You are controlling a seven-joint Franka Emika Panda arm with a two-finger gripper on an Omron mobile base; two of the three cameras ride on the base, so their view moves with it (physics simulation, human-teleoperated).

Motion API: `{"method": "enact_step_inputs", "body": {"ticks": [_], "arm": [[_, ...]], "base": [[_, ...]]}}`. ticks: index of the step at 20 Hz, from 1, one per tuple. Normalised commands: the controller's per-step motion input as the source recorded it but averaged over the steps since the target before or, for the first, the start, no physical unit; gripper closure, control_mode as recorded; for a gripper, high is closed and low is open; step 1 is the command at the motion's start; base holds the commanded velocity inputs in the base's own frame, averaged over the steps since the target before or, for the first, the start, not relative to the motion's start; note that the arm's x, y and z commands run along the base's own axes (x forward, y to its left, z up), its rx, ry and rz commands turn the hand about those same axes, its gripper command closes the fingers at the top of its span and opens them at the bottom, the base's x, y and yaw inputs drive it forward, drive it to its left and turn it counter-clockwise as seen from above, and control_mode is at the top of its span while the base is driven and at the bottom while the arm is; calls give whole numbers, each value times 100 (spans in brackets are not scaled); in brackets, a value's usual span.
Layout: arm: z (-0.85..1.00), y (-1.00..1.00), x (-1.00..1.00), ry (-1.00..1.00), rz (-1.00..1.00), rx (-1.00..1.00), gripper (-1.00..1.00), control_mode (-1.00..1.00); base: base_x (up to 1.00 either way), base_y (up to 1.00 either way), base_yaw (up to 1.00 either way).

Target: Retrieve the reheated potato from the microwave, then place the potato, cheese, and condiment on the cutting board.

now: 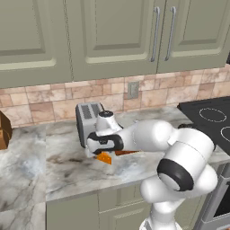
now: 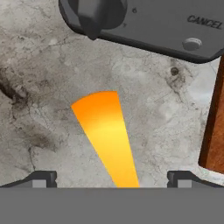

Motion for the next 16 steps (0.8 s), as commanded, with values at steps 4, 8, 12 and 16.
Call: {"method": "enact_step_inputs", "body": {"ticks": [4, 8, 12, 16], "arm": [[-21, 9, 22, 0, 0, 0, -100, -100], [-15, 6, 23, 0, 0, 0, -100, -100], [-9, 0, 15, 0, 0, 0, -100, -100], [-10, 1, -7, 0, 0, 0, -100, -100]], "base": [[0, 0, 0], [0, 0, 0], [0, 0, 0], [0, 0, 0]]}}
